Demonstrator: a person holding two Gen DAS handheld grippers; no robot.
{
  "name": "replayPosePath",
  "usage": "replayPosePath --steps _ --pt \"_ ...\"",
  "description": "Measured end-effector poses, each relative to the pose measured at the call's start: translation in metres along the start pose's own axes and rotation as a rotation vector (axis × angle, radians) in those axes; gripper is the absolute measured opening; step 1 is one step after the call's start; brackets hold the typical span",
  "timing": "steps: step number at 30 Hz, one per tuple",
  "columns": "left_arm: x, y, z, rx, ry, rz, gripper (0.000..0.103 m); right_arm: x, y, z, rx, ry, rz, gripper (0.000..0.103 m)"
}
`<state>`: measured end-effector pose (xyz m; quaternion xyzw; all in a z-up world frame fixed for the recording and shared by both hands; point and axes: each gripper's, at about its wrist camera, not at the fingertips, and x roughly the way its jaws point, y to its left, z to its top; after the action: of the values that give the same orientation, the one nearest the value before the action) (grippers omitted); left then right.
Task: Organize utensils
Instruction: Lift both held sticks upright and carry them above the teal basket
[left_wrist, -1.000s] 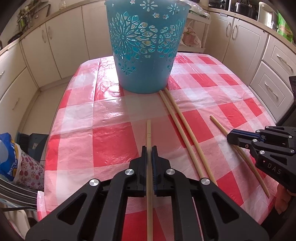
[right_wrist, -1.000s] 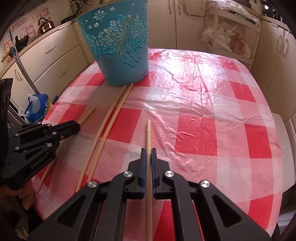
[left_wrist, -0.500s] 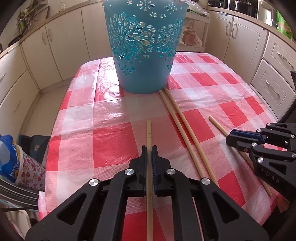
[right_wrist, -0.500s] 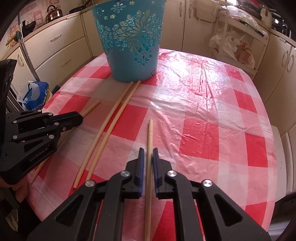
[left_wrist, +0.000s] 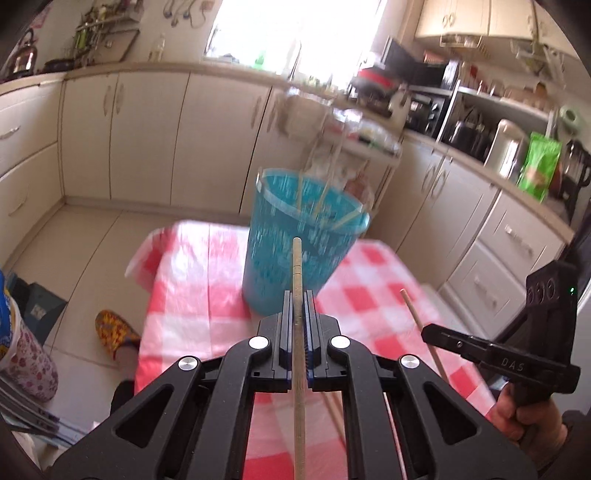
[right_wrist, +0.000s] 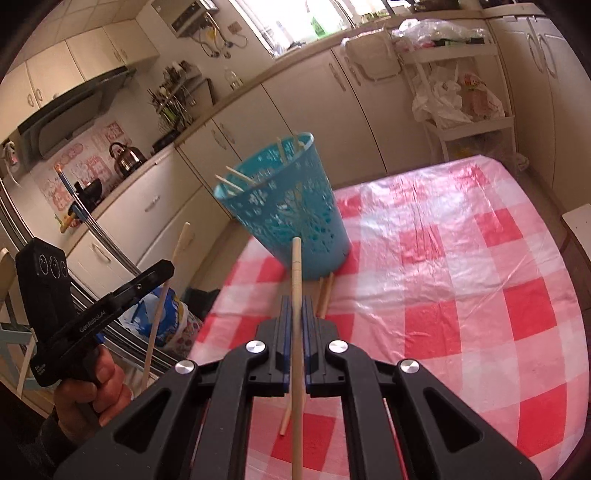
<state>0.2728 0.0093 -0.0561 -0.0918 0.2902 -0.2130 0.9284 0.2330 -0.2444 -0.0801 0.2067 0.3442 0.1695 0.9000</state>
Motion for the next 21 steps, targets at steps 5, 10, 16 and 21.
replayPosePath --steps 5,10,16,21 --pt "-0.013 -0.006 0.036 0.008 -0.105 -0.028 0.005 -0.021 0.026 0.032 -0.045 -0.154 0.017 0.006" --pt "-0.018 -0.01 0.071 -0.024 -0.217 -0.05 0.005 -0.026 0.05 0.071 -0.068 -0.317 0.025 0.006" --pt "-0.014 -0.01 0.106 -0.07 -0.355 -0.053 0.005 -0.013 0.065 0.115 -0.052 -0.486 0.03 0.006" --pt "0.006 -0.003 0.128 -0.122 -0.418 -0.057 0.005 0.008 0.068 0.14 -0.041 -0.535 0.035 0.006"
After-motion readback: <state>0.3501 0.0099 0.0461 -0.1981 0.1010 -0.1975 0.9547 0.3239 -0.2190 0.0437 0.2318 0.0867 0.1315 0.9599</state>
